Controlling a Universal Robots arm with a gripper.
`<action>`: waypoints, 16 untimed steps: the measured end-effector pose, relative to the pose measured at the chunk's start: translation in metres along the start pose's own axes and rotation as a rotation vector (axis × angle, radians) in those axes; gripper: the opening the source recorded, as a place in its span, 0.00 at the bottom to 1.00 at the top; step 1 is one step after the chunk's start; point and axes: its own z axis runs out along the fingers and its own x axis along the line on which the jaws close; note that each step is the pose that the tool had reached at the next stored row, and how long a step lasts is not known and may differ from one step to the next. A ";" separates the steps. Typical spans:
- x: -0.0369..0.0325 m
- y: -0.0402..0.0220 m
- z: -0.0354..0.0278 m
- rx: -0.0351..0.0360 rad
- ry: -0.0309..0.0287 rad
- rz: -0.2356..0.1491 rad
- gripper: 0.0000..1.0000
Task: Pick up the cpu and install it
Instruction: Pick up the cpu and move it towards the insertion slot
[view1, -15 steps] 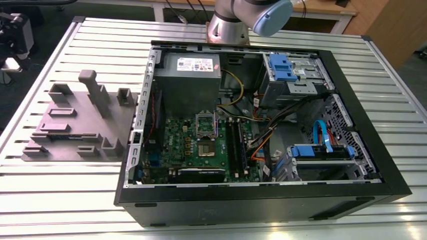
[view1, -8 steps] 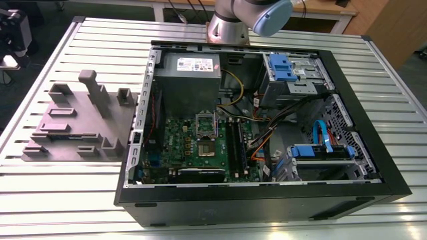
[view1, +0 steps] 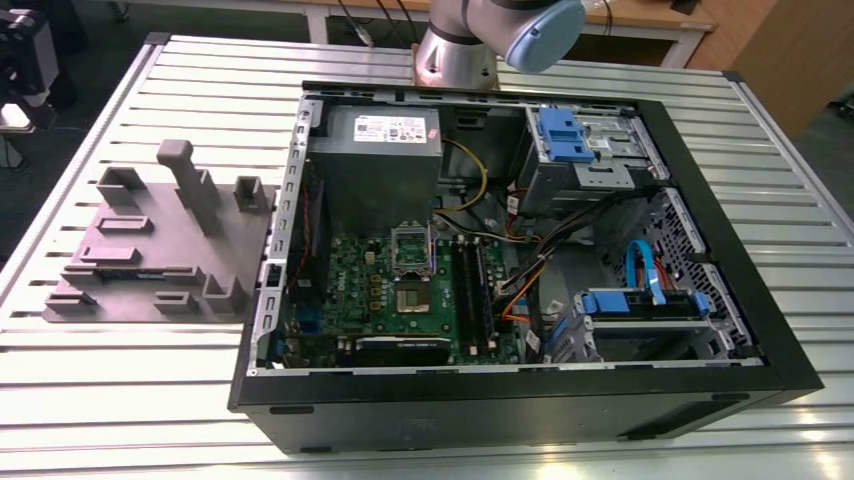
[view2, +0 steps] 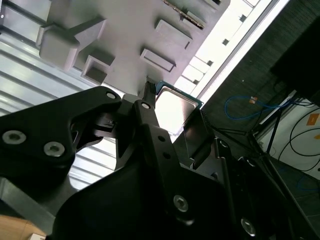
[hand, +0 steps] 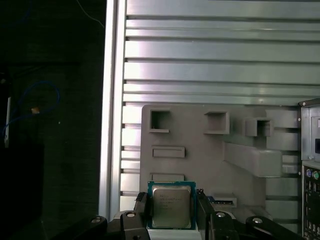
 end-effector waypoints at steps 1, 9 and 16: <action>0.0000 0.0000 -0.0010 0.0000 0.0000 0.000 0.47; 0.0001 0.0002 -0.0039 0.0000 0.0000 0.000 0.47; 0.0000 0.0003 -0.0043 0.0000 0.0001 0.000 0.47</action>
